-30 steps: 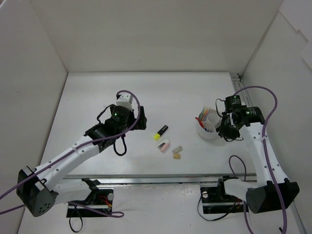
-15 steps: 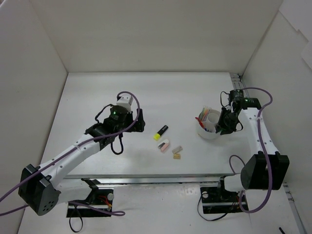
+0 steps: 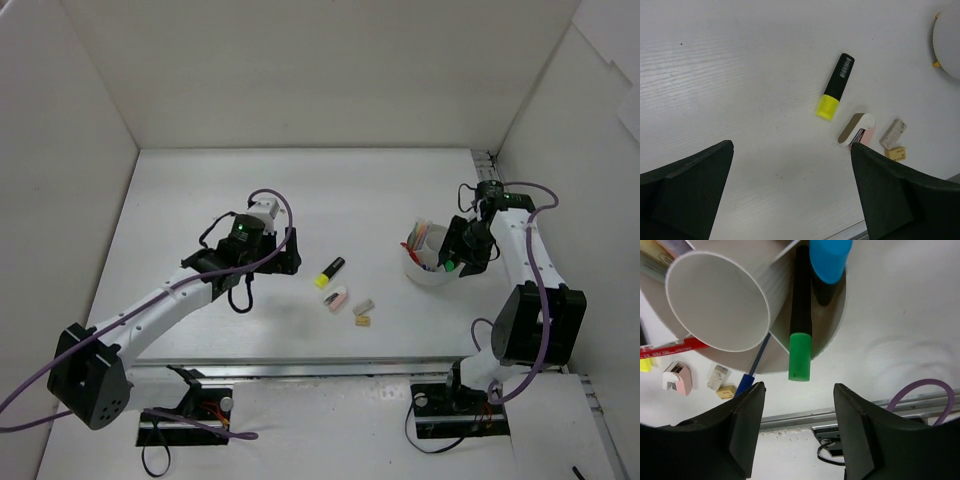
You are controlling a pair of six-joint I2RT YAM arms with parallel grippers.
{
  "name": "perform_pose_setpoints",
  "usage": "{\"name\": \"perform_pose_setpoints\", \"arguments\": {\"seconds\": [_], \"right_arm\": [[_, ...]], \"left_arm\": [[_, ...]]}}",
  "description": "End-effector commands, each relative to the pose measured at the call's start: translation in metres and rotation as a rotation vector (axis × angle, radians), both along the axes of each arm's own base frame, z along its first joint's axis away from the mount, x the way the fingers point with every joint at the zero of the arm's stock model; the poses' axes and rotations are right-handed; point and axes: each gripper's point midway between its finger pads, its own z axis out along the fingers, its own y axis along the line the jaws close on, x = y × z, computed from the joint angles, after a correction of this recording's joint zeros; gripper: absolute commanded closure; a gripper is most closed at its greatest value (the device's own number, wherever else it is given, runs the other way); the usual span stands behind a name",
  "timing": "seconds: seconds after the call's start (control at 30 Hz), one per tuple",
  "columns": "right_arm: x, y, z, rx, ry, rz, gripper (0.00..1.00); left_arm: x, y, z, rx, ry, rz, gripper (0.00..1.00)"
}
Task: Sort the stationery into containers
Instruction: Place the stationery in the storage box, then pick up the stationery from the center of the board.
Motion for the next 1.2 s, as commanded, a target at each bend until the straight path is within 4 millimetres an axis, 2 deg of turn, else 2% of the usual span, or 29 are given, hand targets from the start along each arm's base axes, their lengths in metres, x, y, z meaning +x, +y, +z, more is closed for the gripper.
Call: {"name": "perform_pose_setpoints", "arguments": {"seconds": [0.0, 0.13, 0.2, 0.27, 0.3, 0.33, 0.37, 0.43, 0.47, 0.53, 0.57, 0.63, 0.67, 0.7, 0.73, 0.77, 0.8, 0.83, 0.9, 0.93, 1.0, 1.03, 1.17], "right_arm": [[0.017, -0.004, 0.018, -0.004, -0.076, 0.007, 0.45], [0.022, -0.006, 0.027, -0.009, -0.114, 0.007, 0.38], [0.023, -0.004, 0.038, -0.008, -0.157, 0.022, 0.32], [0.022, -0.003, 0.054, -0.013, -0.216, 0.032, 0.22], [0.021, -0.003, 0.061, -0.018, -0.242, 0.041, 0.06], [0.021, -0.002, 0.066, -0.019, -0.262, 0.047, 0.02], [0.02, 0.0, 0.078, -0.023, -0.315, 0.052, 0.02], [0.018, 0.006, 0.088, -0.025, -0.364, 0.074, 0.02], [0.015, 0.007, 0.095, -0.034, -0.393, 0.08, 0.02], [0.014, 0.012, 0.1, -0.048, -0.424, 0.098, 0.02], [0.01, 0.017, 0.099, -0.061, -0.433, 0.12, 0.02], [0.011, 0.023, 0.101, -0.068, -0.466, 0.14, 0.02], [0.007, 0.029, 0.101, -0.063, -0.483, 0.163, 0.02], [0.005, 0.03, 0.102, -0.066, -0.494, 0.173, 0.02], [0.004, 0.04, 0.104, -0.057, -0.514, 0.212, 0.02], [-0.001, 0.043, 0.104, -0.057, -0.526, 0.228, 0.02], [-0.003, 0.045, 0.104, -0.059, -0.534, 0.238, 0.02], [-0.007, 0.046, 0.102, -0.062, -0.541, 0.248, 0.02], [-0.01, 0.046, 0.1, -0.067, -0.541, 0.254, 0.02], [-0.011, 0.045, 0.098, -0.073, -0.538, 0.255, 0.02], [-0.014, 0.044, 0.096, -0.08, -0.533, 0.257, 0.02], [-0.014, 0.045, 0.096, -0.081, -0.536, 0.261, 0.02], [-0.016, 0.043, 0.096, -0.092, -0.539, 0.261, 0.02]], "left_arm": [[0.012, -0.009, 0.038, -0.049, -0.09, -0.033, 0.0], [0.012, -0.013, 0.036, -0.046, -0.075, -0.057, 0.0], [0.011, -0.016, 0.032, -0.041, -0.065, -0.081, 0.0], [0.009, -0.022, 0.028, -0.045, -0.049, -0.118, 0.0], [0.009, -0.023, 0.027, -0.038, -0.052, -0.139, 0.0], [0.008, -0.026, 0.026, -0.039, -0.046, -0.159, 0.0], [0.006, -0.031, 0.019, -0.024, -0.029, -0.181, 0.0], [0.0, -0.043, 0.019, 0.004, -0.027, -0.233, 0.0], [-0.004, -0.048, 0.01, 0.033, -0.003, -0.25, 0.0], [-0.002, -0.055, 0.009, 0.059, -0.012, -0.246, 0.0], [0.0, -0.059, 0.002, 0.069, 0.0, -0.246, 0.0], [0.01, -0.064, 0.003, 0.074, -0.004, -0.22, 0.0], [0.015, -0.066, -0.009, 0.105, 0.02, -0.229, 0.0], [0.024, -0.073, 0.0, 0.103, -0.001, -0.235, 0.0], [0.028, -0.076, -0.002, 0.116, 0.003, -0.247, 0.0], [0.032, -0.078, -0.02, 0.171, 0.033, -0.28, 0.0], [0.043, -0.083, -0.011, 0.183, 0.01, -0.281, 0.0], [0.041, -0.083, -0.031, 0.246, 0.061, -0.298, 0.0], [0.047, -0.094, -0.027, 0.302, 0.031, -0.297, 0.0], [0.05, -0.092, -0.041, 0.366, 0.041, -0.281, 0.0], [0.052, -0.096, -0.047, 0.413, 0.024, -0.291, 0.0], [0.053, -0.097, -0.058, 0.43, 0.044, -0.295, 0.0], [0.055, -0.103, -0.072, 0.431, 0.072, -0.299, 0.0]]}}
